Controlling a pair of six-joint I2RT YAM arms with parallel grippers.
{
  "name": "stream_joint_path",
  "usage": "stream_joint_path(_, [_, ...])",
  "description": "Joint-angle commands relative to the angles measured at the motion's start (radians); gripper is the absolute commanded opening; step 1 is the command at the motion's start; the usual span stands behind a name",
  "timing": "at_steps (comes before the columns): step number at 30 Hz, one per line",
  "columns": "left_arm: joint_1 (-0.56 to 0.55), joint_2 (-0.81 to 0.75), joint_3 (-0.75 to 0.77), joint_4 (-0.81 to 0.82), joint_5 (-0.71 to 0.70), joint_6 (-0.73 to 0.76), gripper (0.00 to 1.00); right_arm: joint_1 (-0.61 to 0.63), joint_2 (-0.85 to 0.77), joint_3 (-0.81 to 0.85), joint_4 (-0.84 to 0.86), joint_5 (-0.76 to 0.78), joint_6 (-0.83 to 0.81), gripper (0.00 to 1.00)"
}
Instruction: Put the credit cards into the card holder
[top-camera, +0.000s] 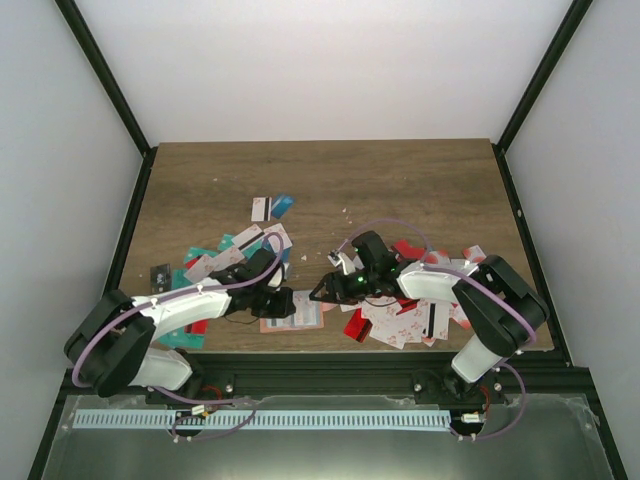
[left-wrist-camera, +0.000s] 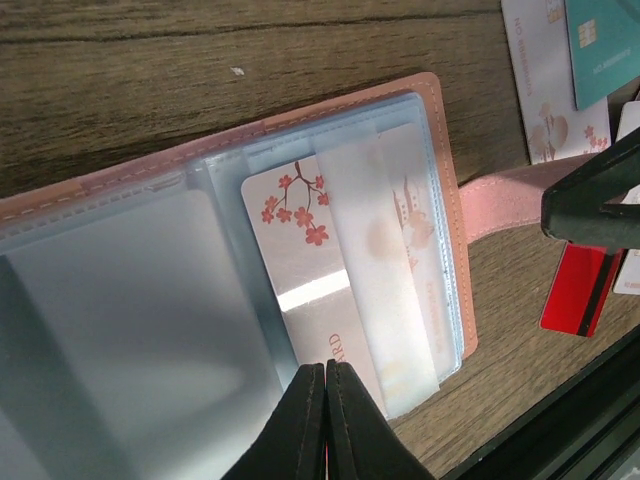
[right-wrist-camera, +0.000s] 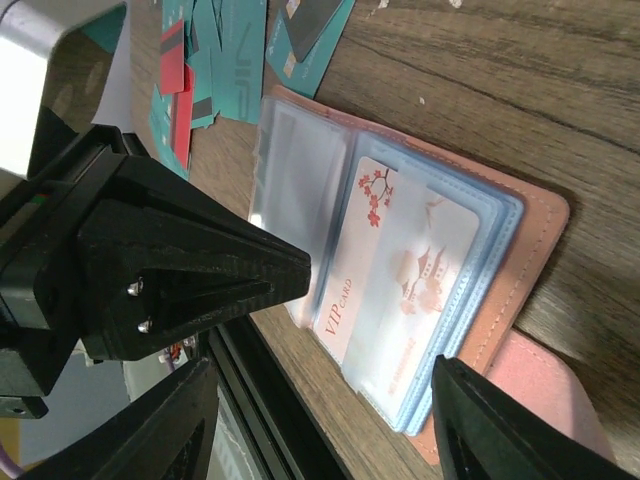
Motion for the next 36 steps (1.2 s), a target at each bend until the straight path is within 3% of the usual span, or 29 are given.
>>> stream_joint_path(1, [-0.003, 0.006, 0.014, 0.004, 0.012, 0.022, 0.04, 0.0, 0.01, 0.021, 0.029, -0.033, 0.023, 0.6])
stream_joint_path(36, [-0.003, 0.123, -0.022, 0.043, 0.031, 0.083, 0.04, 0.031, 0.155, 0.09, 0.062, -0.09, 0.035, 0.55])
